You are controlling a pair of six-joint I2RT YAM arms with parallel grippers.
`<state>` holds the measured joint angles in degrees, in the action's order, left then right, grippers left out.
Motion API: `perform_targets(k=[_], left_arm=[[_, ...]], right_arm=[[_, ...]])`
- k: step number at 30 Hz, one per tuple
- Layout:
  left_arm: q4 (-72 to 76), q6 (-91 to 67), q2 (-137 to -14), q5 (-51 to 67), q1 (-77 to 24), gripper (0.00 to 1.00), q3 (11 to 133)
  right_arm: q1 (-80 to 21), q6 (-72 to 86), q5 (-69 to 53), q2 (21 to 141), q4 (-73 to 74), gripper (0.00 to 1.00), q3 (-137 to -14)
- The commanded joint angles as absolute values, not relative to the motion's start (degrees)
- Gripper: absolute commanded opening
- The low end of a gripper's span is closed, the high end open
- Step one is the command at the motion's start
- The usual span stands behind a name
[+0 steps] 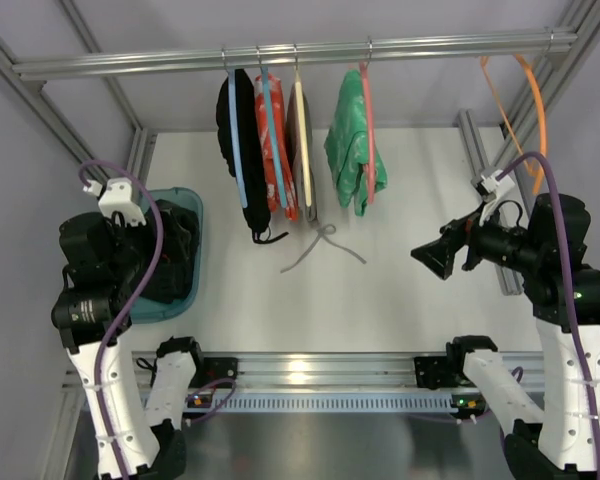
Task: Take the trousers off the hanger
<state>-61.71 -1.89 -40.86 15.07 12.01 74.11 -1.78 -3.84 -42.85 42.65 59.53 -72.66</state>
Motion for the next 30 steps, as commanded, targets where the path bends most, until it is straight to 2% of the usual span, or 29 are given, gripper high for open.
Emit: perform_targets(k=[1,5,13,16,20,21,24,30], left_arm=[[-59.59,-2.73,-42.89,14.06,12.13,0.98,77.86],[-55.21,-5.26,-46.40,17.39,12.13,0.98,81.91],[-40.45,-15.19,-52.28,37.75,12.13,0.96,85.08],[-29.47,-23.44,-53.26,46.28,12.13,0.93,81.40],[-11.46,-39.94,-53.88,50.18,12.04,0.91,73.40],[-3.60,-42.34,-54.05,50.45,12.04,0.91,69.73],[8.04,-49.56,-54.58,50.45,12.04,0.91,65.93],[16.87,-56.86,-59.24,51.60,9.24,0.88,62.93]], right_arm=[[-2.64,-4.13,-42.45,43.68,57.66,0.99,-74.79],[-2.64,-4.13,-42.63,44.30,57.83,0.99,-75.32],[-2.72,-4.66,-42.19,46.93,58.18,0.99,-76.82],[-2.72,-4.31,-42.36,47.90,58.10,1.00,-77.17],[-2.90,-4.22,-42.01,48.69,58.18,1.00,-78.13],[-2.99,-4.22,-41.92,48.87,58.27,0.99,-78.13],[-3.16,-4.31,-41.84,49.22,58.36,0.99,-78.31],[-3.43,-4.75,-41.31,49.83,58.71,0.99,-78.31]])
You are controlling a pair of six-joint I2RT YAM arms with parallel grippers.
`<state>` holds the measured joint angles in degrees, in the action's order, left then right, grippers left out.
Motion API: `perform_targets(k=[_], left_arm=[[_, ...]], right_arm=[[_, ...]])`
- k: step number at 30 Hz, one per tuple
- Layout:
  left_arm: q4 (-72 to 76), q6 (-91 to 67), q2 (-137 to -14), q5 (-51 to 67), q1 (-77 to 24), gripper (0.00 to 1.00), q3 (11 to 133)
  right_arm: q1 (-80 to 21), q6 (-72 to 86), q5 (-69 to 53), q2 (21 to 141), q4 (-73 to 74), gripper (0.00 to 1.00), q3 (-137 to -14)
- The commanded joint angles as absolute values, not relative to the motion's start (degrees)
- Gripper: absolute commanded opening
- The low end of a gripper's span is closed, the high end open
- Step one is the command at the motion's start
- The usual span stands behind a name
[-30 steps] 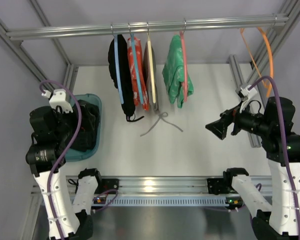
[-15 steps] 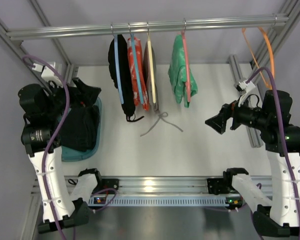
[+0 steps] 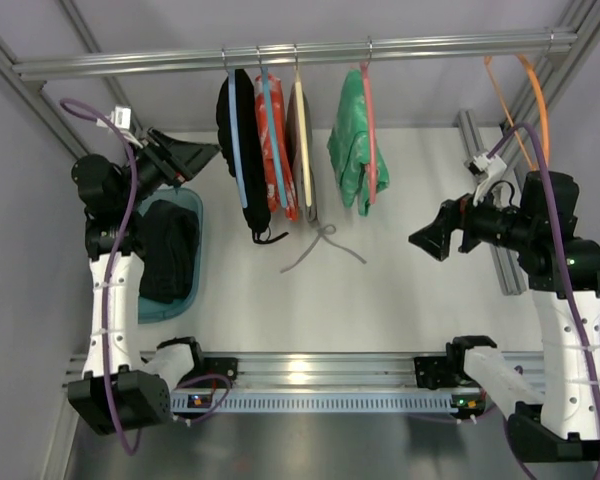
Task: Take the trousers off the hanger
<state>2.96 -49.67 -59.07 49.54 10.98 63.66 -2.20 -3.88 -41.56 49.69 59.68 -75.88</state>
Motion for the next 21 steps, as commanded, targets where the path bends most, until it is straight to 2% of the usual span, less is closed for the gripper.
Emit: perform_targets(k=[1,11,16,21], left_arm=[[17.22,-56.52,-59.76,51.07,8.53,0.87,62.67],[17.49,-53.78,-63.98,43.52,-4.12,0.82,60.82],[19.16,-54.66,-64.60,42.71,-6.15,0.81,60.47],[24.42,-62.48,-64.69,43.85,-6.15,0.78,58.72]], right_arm=[[-3.43,-4.75,-41.31,50.01,58.62,1.00,-78.31],[-3.78,-4.75,-40.96,50.98,58.71,0.99,-79.10],[-3.69,-5.10,-40.69,50.98,59.24,0.99,-79.45],[-3.78,-5.27,-40.43,50.63,59.24,0.99,-79.10]])
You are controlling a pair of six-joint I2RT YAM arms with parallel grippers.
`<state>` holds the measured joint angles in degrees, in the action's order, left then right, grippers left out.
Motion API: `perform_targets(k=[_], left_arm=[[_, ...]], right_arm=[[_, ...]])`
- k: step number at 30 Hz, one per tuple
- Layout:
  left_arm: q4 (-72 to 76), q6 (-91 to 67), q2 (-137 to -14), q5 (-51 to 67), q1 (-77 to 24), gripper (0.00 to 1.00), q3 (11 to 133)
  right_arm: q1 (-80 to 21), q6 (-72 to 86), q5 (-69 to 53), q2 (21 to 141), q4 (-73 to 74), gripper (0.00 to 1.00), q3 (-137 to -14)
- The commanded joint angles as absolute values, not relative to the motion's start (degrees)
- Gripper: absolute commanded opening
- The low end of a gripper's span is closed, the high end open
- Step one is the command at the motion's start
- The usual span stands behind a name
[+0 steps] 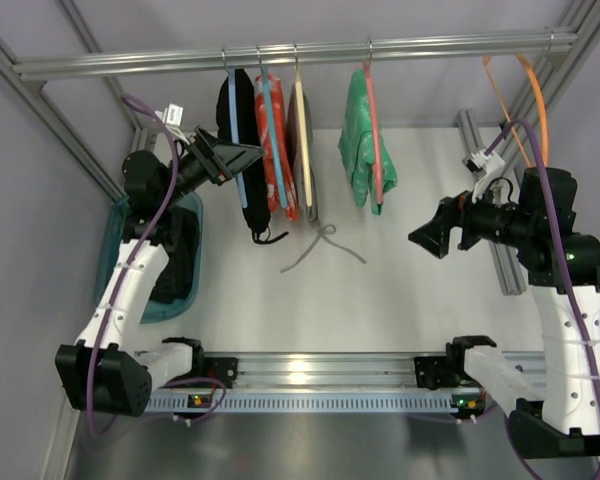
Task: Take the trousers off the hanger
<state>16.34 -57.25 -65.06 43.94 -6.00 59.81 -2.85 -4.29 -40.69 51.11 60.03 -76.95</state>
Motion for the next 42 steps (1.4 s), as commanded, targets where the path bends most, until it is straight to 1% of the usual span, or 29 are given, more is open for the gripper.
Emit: perform_targets(k=[1,5,11,17,19,22,25,28,30,32,35,38,40,42], left_arm=[[26.35,-63.80,-64.25,43.94,-6.15,0.77,58.45],[30.31,-70.04,-62.58,43.07,-6.15,0.73,59.49],[31.29,-72.95,-61.17,39.64,-6.15,0.72,64.24],[33.04,-74.88,-62.14,38.15,-6.24,0.66,67.50],[34.71,-76.63,-62.75,37.97,-6.24,0.62,67.67],[36.20,-77.69,-63.63,37.79,-6.24,0.61,68.38],[37.17,-77.61,-63.90,37.09,-6.24,0.56,69.34],[37.96,-77.61,-64.51,37.00,-6.24,0.42,70.31],[38.49,-77.08,-64.60,37.26,-6.24,0.36,70.93],[38.50,-75.77,-64.78,37.70,-6.24,0.33,71.63],[38.58,-73.31,-64.60,38.32,-6.24,0.32,72.77],[38.85,-71.72,-64.43,38.67,-6.33,0.29,73.74],[38.85,-70.84,-64.16,38.85,-6.33,0.24,74.09],[38.85,-70.49,-63.38,38.85,-6.50,0.22,74.00]], right_arm=[[-3.78,-5.27,-40.43,50.80,59.24,1.00,-79.10],[-3.78,-5.36,-40.43,50.45,59.33,0.99,-79.01],[-3.69,-5.19,-40.61,50.54,58.89,0.99,-78.49],[-3.78,-4.92,-40.52,51.06,58.53,0.99,-78.84],[-3.87,-4.75,-40.52,51.06,58.36,0.99,-78.93],[-3.87,-4.66,-40.43,51.06,58.36,0.99,-79.19],[-3.87,-4.66,-40.34,51.15,58.53,1.00,-79.45],[-3.95,-4.48,-40.34,51.15,58.54,1.00,-79.54],[-3.87,-4.48,-40.34,51.24,58.36,0.99,-79.63],[-3.87,-4.31,-40.52,51.41,58.36,0.99,-79.72],[-3.87,-4.31,-40.52,51.59,58.27,0.99,-79.89],[-3.87,-4.13,-40.69,51.68,58.27,0.99,-80.07],[-3.95,-4.04,-40.87,51.77,58.18,0.99,-80.16],[-3.87,-3.96,-41.39,51.85,58.10,0.99,-80.59]])
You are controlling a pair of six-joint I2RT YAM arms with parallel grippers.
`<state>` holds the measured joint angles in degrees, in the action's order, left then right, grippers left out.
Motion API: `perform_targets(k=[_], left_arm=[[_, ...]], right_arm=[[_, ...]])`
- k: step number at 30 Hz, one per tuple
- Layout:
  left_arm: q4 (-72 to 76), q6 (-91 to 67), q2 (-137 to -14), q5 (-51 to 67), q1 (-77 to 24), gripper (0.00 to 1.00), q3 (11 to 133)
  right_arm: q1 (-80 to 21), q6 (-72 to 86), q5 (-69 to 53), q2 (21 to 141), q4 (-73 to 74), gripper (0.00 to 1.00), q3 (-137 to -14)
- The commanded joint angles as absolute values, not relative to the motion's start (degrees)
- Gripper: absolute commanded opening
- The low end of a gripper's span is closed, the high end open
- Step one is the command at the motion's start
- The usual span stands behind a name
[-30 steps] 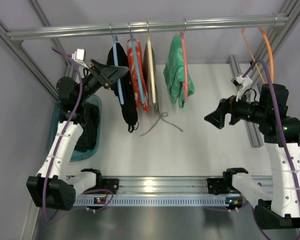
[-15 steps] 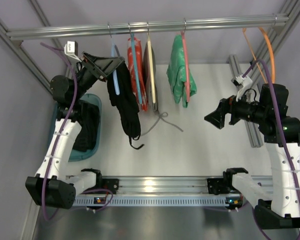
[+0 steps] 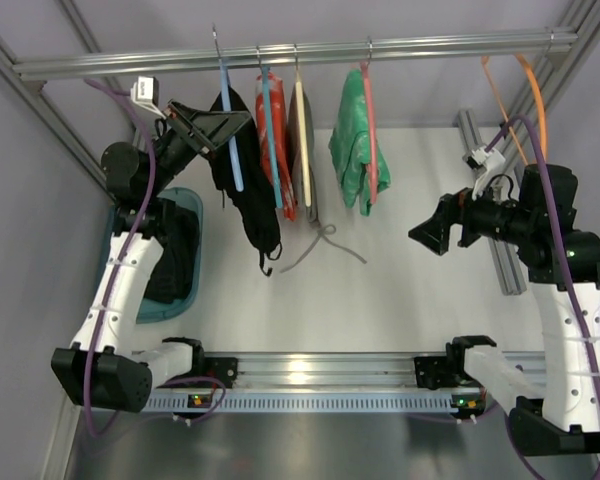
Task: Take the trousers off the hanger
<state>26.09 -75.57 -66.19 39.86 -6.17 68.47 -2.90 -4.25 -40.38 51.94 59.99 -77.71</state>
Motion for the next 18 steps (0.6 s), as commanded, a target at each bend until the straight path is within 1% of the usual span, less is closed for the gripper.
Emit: perform_targets(k=[1,4,7,8,11,12,16,18], left_arm=[[38.93,-70.66,-63.02,38.85,-6.59,0.21,73.22],[38.93,-71.98,-60.56,38.85,-6.85,0.19,69.02],[38.76,-70.58,-57.23,39.02,-7.64,0.11,64.09],[38.85,-70.14,-55.65,39.11,-7.73,0.08,63.29],[38.15,-68.91,-52.75,39.90,-7.73,0.04,60.30],[37.80,-68.04,-52.04,40.08,-7.73,0.00,58.99],[35.34,-65.83,-48.43,39.99,-7.73,0.00,56.52],[32.97,-65.22,-46.24,39.64,-7.73,0.00,55.12]], right_arm=[[-3.95,-3.87,-41.66,51.86,58.10,0.99,-80.77],[-4.04,-3.34,-42.36,51.94,57.31,0.99,-81.56],[-4.39,-2.38,-42.80,52.47,55.73,0.99,-82.44],[-4.57,-2.11,-42.89,52.73,54.77,0.99,-82.88],[-5.36,-1.76,-42.89,55.19,54.14,0.99,-86.04],[-5.54,-1.41,-42.89,55.89,53.79,0.99,-88.05],[-7.64,-0.35,-42.89,60.37,52.21,0.99,-93.07],[-9.84,3.06,-42.63,61.34,49.76,0.99,-94.82]])
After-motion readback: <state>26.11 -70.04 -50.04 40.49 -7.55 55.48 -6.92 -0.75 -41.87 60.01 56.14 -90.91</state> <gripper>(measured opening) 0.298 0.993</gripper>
